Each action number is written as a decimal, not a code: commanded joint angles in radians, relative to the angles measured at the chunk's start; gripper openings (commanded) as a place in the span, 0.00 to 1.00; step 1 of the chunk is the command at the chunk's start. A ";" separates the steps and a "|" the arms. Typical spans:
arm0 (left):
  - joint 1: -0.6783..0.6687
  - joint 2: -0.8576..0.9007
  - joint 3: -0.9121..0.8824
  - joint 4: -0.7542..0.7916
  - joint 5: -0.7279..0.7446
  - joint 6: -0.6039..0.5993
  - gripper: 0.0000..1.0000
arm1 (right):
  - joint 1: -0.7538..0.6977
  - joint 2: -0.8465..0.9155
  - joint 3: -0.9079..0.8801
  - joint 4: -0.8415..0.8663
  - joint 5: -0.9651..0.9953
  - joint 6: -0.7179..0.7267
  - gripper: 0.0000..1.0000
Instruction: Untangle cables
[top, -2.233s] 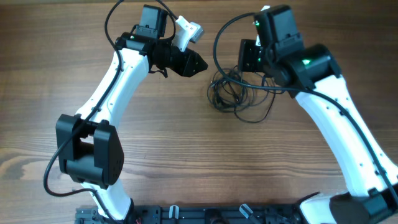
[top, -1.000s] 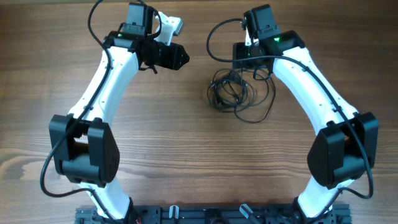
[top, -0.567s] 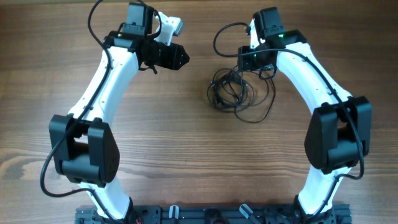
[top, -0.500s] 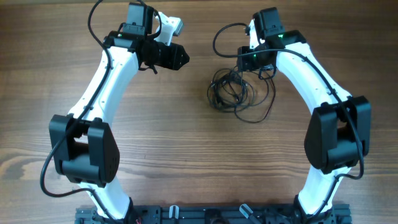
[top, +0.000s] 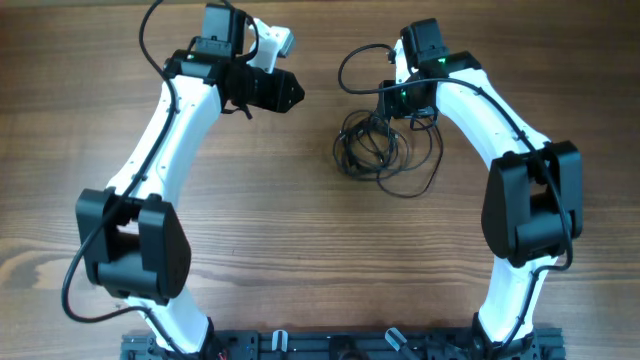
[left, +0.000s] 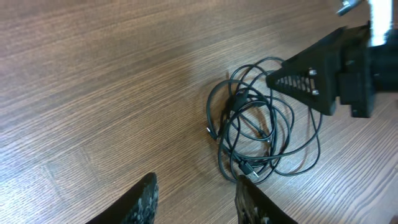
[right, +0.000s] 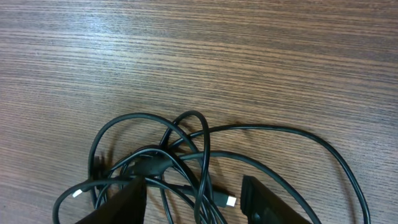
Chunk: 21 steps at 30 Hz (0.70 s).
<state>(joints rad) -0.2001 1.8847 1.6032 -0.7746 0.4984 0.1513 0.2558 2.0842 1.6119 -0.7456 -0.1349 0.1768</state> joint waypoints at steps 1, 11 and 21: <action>0.000 -0.071 0.018 0.000 0.020 -0.001 0.42 | 0.004 0.020 -0.003 0.008 -0.017 -0.012 0.50; 0.000 -0.084 0.018 -0.024 0.020 0.002 0.43 | 0.003 0.020 -0.069 0.046 -0.003 -0.009 0.46; 0.000 -0.084 0.018 -0.024 0.020 0.006 0.43 | 0.003 0.022 -0.089 0.078 -0.025 0.007 0.40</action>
<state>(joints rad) -0.2001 1.8229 1.6032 -0.7975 0.4988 0.1513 0.2554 2.0853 1.5307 -0.6785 -0.1383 0.1783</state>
